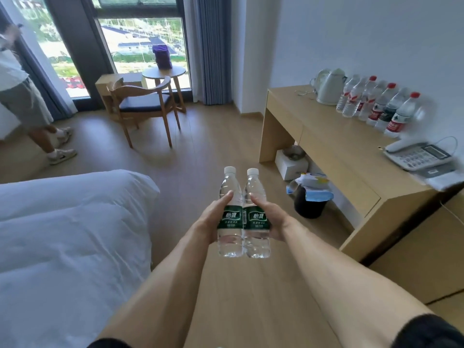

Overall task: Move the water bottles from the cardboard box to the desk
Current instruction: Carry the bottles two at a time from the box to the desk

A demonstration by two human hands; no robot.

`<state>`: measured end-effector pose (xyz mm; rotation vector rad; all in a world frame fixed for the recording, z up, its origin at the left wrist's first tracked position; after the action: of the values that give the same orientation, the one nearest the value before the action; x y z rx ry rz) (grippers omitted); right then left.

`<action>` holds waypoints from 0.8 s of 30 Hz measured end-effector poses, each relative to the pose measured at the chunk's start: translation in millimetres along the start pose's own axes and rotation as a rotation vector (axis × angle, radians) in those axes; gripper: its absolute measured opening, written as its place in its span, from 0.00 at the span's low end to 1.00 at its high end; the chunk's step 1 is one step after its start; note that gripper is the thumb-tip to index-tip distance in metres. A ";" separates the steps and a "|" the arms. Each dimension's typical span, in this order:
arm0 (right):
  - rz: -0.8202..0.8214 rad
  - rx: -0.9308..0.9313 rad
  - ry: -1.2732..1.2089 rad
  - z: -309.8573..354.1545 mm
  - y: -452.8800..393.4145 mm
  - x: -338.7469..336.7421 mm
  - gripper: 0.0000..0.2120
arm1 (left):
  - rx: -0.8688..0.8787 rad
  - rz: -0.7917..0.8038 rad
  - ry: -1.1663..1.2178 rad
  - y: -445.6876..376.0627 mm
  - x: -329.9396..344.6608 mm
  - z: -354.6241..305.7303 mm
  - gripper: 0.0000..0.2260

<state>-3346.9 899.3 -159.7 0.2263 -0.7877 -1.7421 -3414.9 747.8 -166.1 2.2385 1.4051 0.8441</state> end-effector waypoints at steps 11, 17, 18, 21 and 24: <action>-0.022 -0.008 -0.068 80.8 -115.1 -17.4 0.29 | -0.051 0.023 -0.040 -132.4 9.1 -79.4 0.28; -0.023 -0.044 -0.073 151.3 -209.8 -47.3 0.28 | -0.017 0.000 -0.053 -235.5 33.7 -140.0 0.26; -0.028 -0.047 -0.071 165.3 -226.8 -53.8 0.28 | -0.013 -0.008 -0.053 -252.9 40.4 -152.1 0.26; -0.048 -0.051 -0.074 208.8 -272.8 -76.2 0.28 | -0.018 -0.022 -0.062 -301.0 65.1 -190.5 0.25; -0.047 -0.055 -0.102 251.7 -307.5 -104.3 0.26 | -0.036 -0.008 -0.081 -342.7 96.0 -223.9 0.25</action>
<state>-3686.2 1129.7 -181.8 0.1204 -0.8131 -1.8289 -3763.9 982.2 -170.4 2.2132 1.3506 0.7614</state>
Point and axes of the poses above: each hand's wrist, its own y-axis away from the middle knuckle, its own x-axis out of the palm, z = x × y, the point moved 1 cm from there along -y, towards the middle knuckle, and after that the axes turned 8 degrees about -z, right-handed, at the moved point
